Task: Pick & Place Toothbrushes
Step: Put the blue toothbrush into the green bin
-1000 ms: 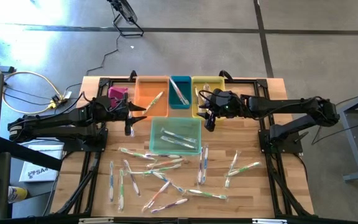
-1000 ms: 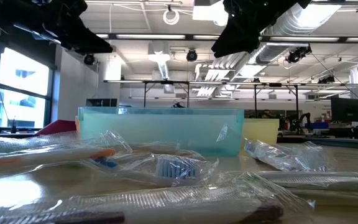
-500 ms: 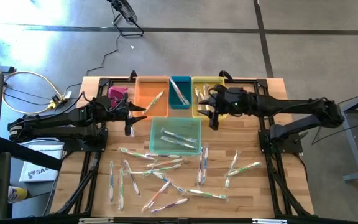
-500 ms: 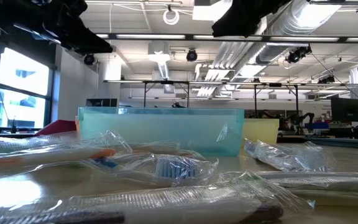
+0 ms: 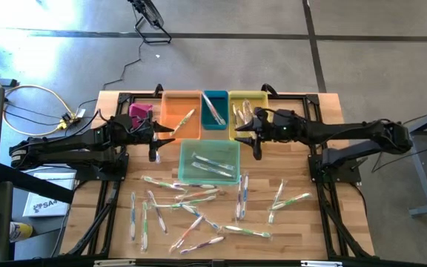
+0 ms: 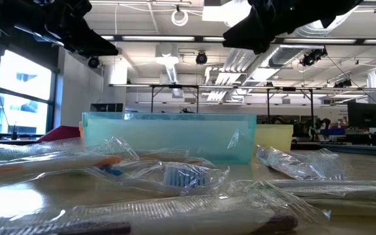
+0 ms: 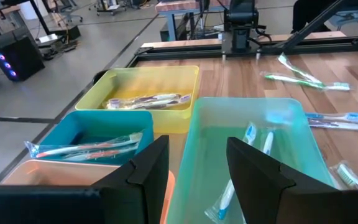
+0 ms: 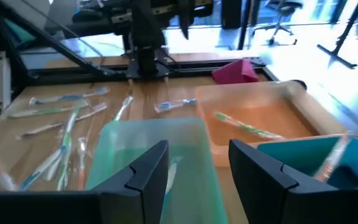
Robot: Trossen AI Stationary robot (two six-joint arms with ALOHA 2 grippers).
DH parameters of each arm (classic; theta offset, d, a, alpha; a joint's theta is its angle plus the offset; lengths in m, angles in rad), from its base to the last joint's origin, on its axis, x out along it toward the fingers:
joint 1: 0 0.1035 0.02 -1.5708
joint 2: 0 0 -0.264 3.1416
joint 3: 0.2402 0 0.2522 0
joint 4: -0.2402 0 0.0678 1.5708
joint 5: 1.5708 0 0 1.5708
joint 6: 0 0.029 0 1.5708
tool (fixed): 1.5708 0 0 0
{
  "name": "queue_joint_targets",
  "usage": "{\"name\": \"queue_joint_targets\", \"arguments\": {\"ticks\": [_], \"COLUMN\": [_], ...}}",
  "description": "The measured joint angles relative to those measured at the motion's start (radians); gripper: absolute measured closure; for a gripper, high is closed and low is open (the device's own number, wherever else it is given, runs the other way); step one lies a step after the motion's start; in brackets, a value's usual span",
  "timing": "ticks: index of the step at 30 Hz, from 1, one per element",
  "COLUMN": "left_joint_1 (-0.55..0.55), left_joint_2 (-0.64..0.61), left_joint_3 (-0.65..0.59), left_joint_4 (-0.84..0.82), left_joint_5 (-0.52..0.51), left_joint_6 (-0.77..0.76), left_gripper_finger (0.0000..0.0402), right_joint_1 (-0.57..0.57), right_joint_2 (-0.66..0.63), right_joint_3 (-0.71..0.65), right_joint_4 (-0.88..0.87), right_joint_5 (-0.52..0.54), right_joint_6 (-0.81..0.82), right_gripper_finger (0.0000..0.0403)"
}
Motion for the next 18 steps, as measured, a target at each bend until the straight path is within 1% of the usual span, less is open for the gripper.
{"name": "queue_joint_targets", "arguments": {"ticks": [7,18], "left_joint_1": [0.0,0.0], "left_joint_2": [0.0,0.0], "left_joint_3": [0.001,0.001], "left_joint_4": [-0.005,-0.023], "left_joint_5": [0.0,0.0], "left_joint_6": [0.0,0.0], "left_gripper_finger": [0.0245,0.0245], "right_joint_1": [0.0,0.0], "right_joint_2": [-0.12,-0.291], "right_joint_3": [-0.035,-0.191], "right_joint_4": [0.011,0.085], "right_joint_5": [0.022,0.022], "right_joint_6": [-0.044,-0.023], "right_gripper_finger": [0.0241,0.0241]}}
